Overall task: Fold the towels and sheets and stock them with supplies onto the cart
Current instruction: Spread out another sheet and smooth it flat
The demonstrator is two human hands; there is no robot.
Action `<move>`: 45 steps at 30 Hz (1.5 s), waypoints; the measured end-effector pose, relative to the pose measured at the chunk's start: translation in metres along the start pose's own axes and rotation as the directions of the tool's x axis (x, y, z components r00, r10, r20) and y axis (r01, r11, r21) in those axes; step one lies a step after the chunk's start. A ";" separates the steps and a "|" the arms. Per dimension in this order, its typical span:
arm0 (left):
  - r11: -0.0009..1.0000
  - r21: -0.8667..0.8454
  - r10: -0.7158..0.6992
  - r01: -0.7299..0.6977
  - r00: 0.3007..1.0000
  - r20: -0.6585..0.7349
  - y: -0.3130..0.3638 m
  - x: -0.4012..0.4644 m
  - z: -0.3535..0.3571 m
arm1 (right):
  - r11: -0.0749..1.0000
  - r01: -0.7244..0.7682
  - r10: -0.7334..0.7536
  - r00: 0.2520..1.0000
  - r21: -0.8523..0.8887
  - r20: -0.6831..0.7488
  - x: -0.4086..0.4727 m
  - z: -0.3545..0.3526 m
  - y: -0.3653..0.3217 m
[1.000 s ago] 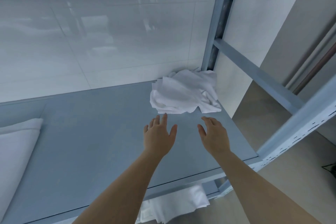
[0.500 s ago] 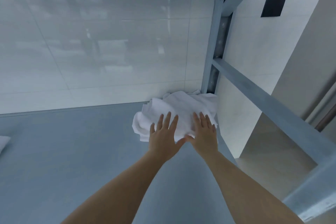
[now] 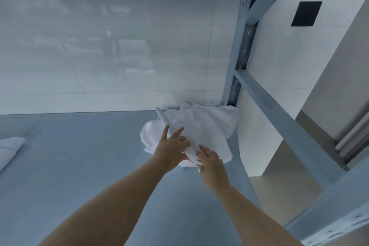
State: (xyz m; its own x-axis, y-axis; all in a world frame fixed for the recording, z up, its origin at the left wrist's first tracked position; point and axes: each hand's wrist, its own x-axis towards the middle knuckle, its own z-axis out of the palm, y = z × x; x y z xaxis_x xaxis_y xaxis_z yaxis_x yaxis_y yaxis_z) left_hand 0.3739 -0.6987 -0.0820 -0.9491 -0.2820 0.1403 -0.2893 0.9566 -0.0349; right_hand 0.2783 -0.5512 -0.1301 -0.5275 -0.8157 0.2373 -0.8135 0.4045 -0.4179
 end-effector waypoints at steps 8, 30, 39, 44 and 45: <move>0.992 -0.057 -0.114 0.116 0.993 0.034 -0.028 -0.087 -0.028 | 0.998 0.056 -0.055 0.996 -0.019 0.065 -0.021 -0.008 -0.061; 0.954 -0.110 -0.274 0.280 0.960 0.060 -0.270 -0.380 -0.031 | 0.980 0.184 -0.189 0.980 0.069 0.062 -0.078 0.169 -0.367; 0.957 -0.183 -0.199 0.226 0.968 0.154 -0.283 -0.417 -0.029 | 0.988 0.155 -0.135 0.921 -0.025 0.365 -0.078 0.168 -0.384; 0.910 -0.339 -0.229 0.239 0.971 0.069 -0.286 -0.378 -0.033 | 0.999 0.032 -0.025 0.977 -0.030 0.212 -0.058 0.138 -0.353; 0.906 -0.343 -0.232 0.247 0.969 0.084 -0.286 -0.366 -0.030 | 0.999 -0.015 0.023 0.985 -0.046 0.172 -0.050 0.135 -0.343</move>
State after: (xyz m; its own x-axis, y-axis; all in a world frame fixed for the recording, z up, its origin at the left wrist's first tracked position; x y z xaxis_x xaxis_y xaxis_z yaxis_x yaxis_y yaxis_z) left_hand 0.8078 -0.8668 -0.0940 -0.8630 -0.5015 0.0613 -0.4537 0.8226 0.3428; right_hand 0.6163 -0.7050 -0.1167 -0.4961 -0.8652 0.0729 -0.8156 0.4356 -0.3809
